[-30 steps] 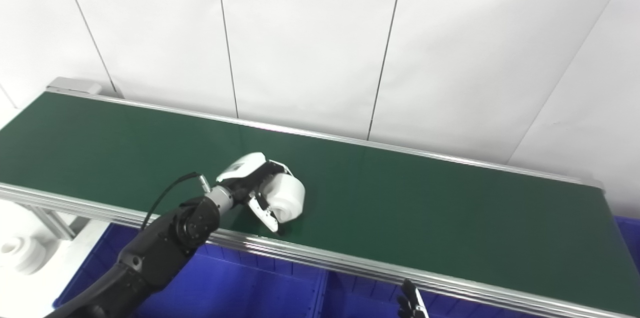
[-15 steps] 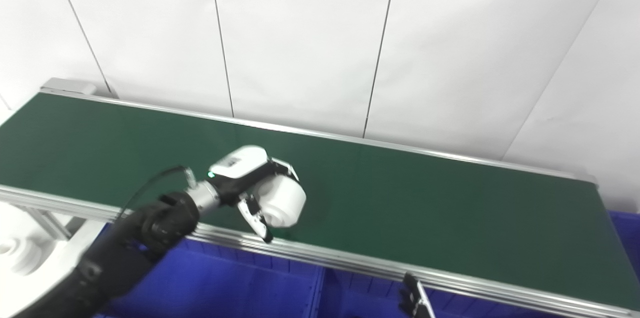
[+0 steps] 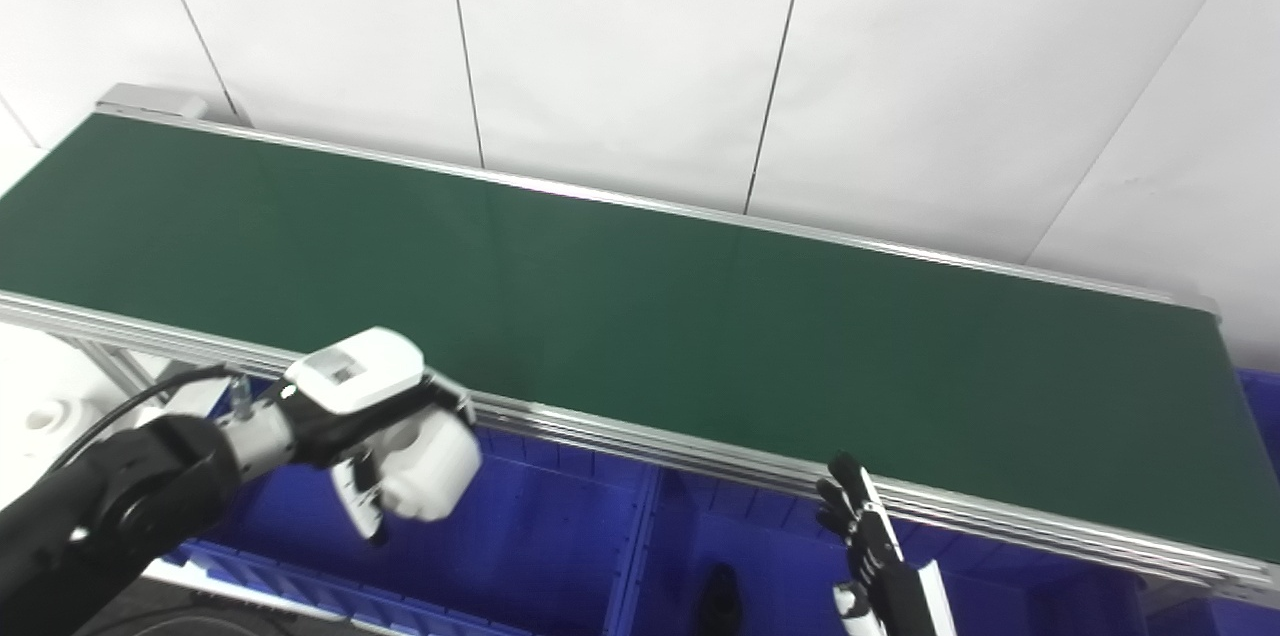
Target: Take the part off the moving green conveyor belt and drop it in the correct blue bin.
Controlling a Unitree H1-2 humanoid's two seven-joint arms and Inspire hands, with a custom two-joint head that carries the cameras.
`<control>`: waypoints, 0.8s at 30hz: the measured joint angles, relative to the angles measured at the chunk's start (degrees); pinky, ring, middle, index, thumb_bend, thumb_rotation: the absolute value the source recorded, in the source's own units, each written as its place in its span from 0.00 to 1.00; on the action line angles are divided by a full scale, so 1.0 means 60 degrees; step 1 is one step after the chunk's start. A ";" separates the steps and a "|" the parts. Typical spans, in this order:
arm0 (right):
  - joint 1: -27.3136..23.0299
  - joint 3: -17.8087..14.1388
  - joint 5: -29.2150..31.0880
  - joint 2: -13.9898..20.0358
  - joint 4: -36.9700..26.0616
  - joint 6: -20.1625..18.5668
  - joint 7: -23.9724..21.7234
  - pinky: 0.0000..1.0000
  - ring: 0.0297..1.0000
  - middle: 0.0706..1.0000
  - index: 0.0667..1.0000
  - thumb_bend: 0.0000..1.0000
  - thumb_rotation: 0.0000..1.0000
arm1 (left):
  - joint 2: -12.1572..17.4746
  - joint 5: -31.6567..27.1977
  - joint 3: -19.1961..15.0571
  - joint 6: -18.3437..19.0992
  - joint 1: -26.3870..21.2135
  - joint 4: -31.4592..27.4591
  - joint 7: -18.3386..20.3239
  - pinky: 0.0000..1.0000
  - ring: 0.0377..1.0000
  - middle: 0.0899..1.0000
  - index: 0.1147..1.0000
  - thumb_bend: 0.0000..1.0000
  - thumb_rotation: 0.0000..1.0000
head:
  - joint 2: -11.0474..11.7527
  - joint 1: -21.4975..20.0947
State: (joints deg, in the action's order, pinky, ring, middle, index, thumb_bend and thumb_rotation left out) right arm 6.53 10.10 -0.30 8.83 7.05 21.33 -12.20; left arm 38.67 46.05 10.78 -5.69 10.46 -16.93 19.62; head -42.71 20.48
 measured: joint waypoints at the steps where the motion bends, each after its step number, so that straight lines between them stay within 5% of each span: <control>1: 0.0000 -0.0001 0.0000 0.0000 -0.0011 -0.0014 -0.0004 0.87 0.92 0.95 0.96 0.83 0.93 | 0.0009 0.0094 -0.0087 -0.0032 0.0136 0.0037 0.0000 0.51 0.47 0.43 0.42 0.52 0.00 | -0.0044 0.0000; 4: 0.0011 -0.0002 -0.0014 -0.0011 -0.0082 -0.0045 -0.0002 0.87 0.92 0.95 0.96 0.83 0.93 | 0.0077 0.0083 -0.0519 -0.0246 0.0546 0.0288 -0.0316 0.42 0.40 0.42 0.42 0.53 0.00 | -0.0073 -0.0015; 13: -0.0006 0.0024 -0.0002 -0.0029 -0.0204 -0.0106 -0.0063 0.89 0.92 0.96 0.97 0.81 0.93 | 0.0253 -0.0117 -0.1844 -0.0763 0.1385 0.1825 -0.1765 0.47 0.45 0.46 0.40 0.52 0.00 | -0.0059 -0.0117; 21: 0.0021 0.0024 0.0001 -0.0040 -0.0304 -0.0149 -0.0083 0.89 0.92 0.96 0.97 0.81 0.93 | 0.0026 -0.0044 -0.2168 -0.0733 0.1378 0.2138 -0.2530 0.35 0.37 0.40 0.44 0.53 0.00 | -0.0103 -0.0176; 23: 0.0037 0.0024 -0.0009 -0.0039 -0.0310 -0.0150 -0.0084 0.89 0.92 0.96 0.97 0.81 0.93 | 0.0027 -0.0099 -0.2217 -0.0602 0.1379 0.2133 -0.2420 0.44 0.48 0.51 0.43 0.52 0.06 | -0.0088 -0.0176; 24: 0.0039 0.0025 -0.0014 -0.0038 -0.0310 -0.0150 -0.0083 0.88 0.92 0.96 0.97 0.82 0.94 | 0.0028 -0.0101 -0.2219 -0.0427 0.1381 0.2081 -0.2202 0.51 0.57 0.59 0.53 0.77 0.30 | -0.0088 -0.0176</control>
State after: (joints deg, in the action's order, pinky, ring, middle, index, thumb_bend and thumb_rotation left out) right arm 6.76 10.25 -0.38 8.60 5.19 20.43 -12.70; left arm 38.84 45.45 -2.53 -8.25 18.75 -4.44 6.41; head -43.24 19.42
